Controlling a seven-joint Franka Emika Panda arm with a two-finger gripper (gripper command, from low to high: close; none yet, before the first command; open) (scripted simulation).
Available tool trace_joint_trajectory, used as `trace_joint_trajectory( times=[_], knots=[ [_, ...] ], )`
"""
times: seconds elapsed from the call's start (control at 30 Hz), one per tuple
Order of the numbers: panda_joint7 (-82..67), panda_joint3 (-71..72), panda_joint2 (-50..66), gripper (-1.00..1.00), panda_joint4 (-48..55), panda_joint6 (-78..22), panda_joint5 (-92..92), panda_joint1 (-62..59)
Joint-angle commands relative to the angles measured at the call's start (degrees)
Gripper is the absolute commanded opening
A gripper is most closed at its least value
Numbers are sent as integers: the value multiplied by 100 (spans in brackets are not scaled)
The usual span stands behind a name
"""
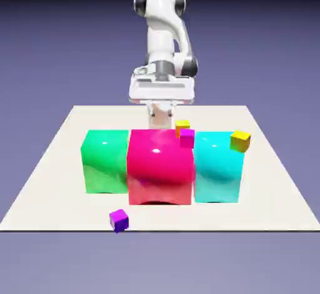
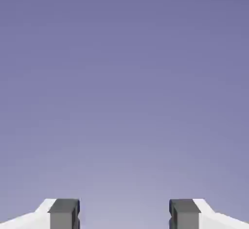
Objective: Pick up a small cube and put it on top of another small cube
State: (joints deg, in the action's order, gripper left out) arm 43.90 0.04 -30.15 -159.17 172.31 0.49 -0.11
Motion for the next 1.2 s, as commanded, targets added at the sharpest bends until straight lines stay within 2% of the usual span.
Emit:
trace_joint_trajectory(
  times=[0.0, 0.9, 1.07, 1.1, 1.17],
  knots=[
    [120, 3, 208, 0, 152, -141, 41, -66],
    [3304, 87, 5747, 0, 4214, -3906, 1126, -1820],
    [3201, 179, 6509, 0, 4187, -3115, 1245, -1800],
    [3201, 179, 6509, -100, 4187, -3115, 1245, -1800],
    [3229, 154, 6302, -100, 4195, -3330, 1212, -1805]
  ],
)
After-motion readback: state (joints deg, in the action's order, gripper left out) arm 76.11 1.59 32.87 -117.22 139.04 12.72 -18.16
